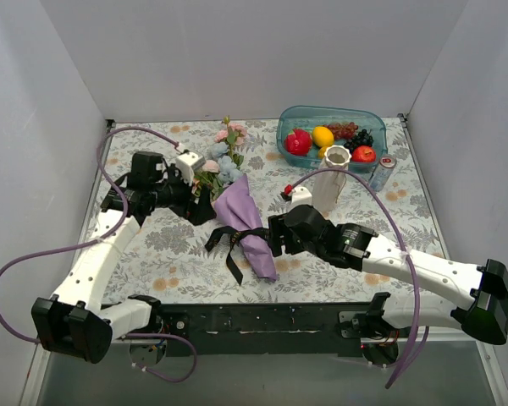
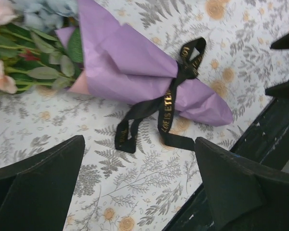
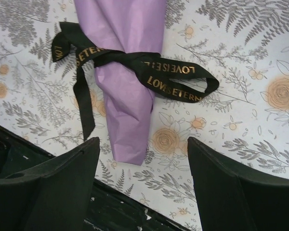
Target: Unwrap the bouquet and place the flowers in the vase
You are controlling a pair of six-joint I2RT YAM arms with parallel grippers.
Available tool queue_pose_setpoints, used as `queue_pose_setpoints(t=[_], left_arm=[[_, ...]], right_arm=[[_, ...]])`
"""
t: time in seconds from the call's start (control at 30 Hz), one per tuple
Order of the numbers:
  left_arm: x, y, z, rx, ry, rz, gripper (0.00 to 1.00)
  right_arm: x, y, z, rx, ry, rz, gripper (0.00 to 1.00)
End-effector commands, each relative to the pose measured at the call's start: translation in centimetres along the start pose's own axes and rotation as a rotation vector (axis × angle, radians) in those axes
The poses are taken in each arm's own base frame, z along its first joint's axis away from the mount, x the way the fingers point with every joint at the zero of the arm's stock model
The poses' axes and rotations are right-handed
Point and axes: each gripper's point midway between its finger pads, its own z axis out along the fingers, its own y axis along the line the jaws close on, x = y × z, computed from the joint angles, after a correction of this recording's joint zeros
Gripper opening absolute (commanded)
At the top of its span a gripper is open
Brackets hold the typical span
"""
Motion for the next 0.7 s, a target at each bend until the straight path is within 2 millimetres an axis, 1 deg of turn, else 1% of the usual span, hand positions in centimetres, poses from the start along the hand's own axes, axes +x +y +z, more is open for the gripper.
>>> queue_pose_setpoints(t=[0.0,0.03,0.07,0.1,0.13,0.17,0.23,0.27,0.33,0.37,0.43,0.47,0.5,0.6,0.63,0.67], left_arm=[[2.8,-3.4,1.1,0.086,0.092,0.079,0.96],[3.5,-3.8,1.4,0.101,0.114,0.078,0.94],[4.1,-4.6,1.8,0.125,0.134,0.093,0.92],[4.8,-4.9,2.2,0.136,0.161,0.092,0.9],[6.0,-4.8,2.8,0.129,0.193,0.094,0.83],[6.7,-5.3,3.2,0.141,0.215,0.111,0.81],[7.7,-5.2,3.9,0.134,0.237,0.132,0.79],[8.3,-5.5,4.2,0.144,0.252,0.142,0.77],[8.8,-5.8,4.8,0.153,0.263,0.157,0.74],[9.3,-6.0,5.1,0.158,0.275,0.164,0.7],[9.6,-6.2,5.7,0.167,0.281,0.178,0.67],[10.2,-6.5,6.1,0.176,0.303,0.183,0.65],[10.8,-6.6,6.4,0.181,0.315,0.182,0.6],[11.7,-6.9,7.6,0.186,0.333,0.19,0.55],[11.4,-7.0,8.0,0.187,0.317,0.198,0.55],[11.7,-7.1,8.3,0.187,0.322,0.195,0.55]], right_arm=[[-0.2,-2.0,-0.6,0.083,-0.055,0.033,0.82],[0.2,-2.7,-0.7,0.111,-0.045,0.028,0.82],[0.1,-3.3,-0.9,0.142,-0.057,0.029,0.81],[0.3,-3.9,-1.0,0.163,-0.054,0.026,0.8],[0.5,-4.3,-1.1,0.182,-0.051,0.022,0.77],[0.5,-4.8,-1.2,0.201,-0.06,0.024,0.77],[0.5,-5.3,-1.5,0.211,-0.071,0.03,0.74],[0.3,-5.6,-1.7,0.22,-0.081,0.036,0.74],[0.3,-5.9,-1.9,0.222,-0.093,0.045,0.72],[0.3,-6.0,-1.9,0.222,-0.099,0.051,0.72],[0.2,-6.2,-2.1,0.224,-0.106,0.057,0.71],[0.2,-6.4,-2.1,0.231,-0.108,0.062,0.71],[0.3,-6.5,-2.1,0.235,-0.104,0.061,0.71],[0.4,-6.6,-2.1,0.244,-0.101,0.064,0.7],[0.5,-6.7,-2.0,0.247,-0.096,0.063,0.7],[0.4,-6.7,-2.0,0.249,-0.098,0.065,0.7]])
